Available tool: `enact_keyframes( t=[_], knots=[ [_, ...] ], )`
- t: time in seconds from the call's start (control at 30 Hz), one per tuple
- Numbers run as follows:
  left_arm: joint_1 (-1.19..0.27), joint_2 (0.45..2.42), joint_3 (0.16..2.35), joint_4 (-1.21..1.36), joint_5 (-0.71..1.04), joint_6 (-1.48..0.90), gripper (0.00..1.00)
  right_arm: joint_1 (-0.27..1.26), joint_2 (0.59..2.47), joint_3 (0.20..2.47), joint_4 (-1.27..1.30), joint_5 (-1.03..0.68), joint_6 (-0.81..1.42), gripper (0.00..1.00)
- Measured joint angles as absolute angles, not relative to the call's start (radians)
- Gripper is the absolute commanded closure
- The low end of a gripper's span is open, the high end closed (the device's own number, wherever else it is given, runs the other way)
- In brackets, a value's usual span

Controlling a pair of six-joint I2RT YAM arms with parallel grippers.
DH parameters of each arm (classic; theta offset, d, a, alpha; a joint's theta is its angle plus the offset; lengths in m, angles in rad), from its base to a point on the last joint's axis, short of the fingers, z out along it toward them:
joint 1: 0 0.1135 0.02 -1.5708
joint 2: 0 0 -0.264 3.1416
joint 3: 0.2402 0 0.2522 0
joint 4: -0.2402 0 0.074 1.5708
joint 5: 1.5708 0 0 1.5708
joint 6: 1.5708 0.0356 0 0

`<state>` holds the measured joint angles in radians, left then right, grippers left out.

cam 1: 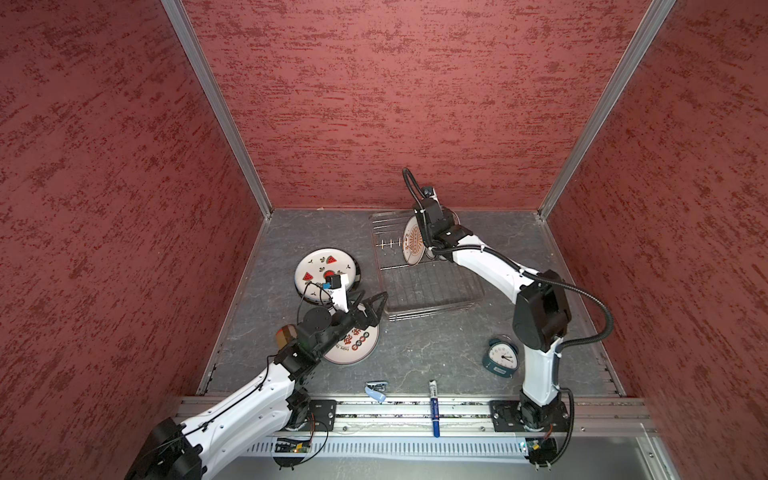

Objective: Unload the plates from the dish rack
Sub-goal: 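Grasp the next red-text plate in the rack with the right gripper, then lift the red-text plate out of the rack toward the left gripper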

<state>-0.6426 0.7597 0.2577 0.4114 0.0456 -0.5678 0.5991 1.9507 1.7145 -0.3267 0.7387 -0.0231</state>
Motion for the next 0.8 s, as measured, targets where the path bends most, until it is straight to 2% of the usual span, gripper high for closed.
enact_keyframes(
  t=[0.4,0.8],
  knots=[
    [-0.645,0.741,0.247,0.397,0.046,-0.568,0.01,0.664,1.604,1.403,-0.121,0.865,-0.064,0.94],
    [-0.649,0.725,0.247,0.382,0.069,-0.573,0.01,0.680,1.141,0.993,-0.002,0.688,0.076,0.95]
  ],
)
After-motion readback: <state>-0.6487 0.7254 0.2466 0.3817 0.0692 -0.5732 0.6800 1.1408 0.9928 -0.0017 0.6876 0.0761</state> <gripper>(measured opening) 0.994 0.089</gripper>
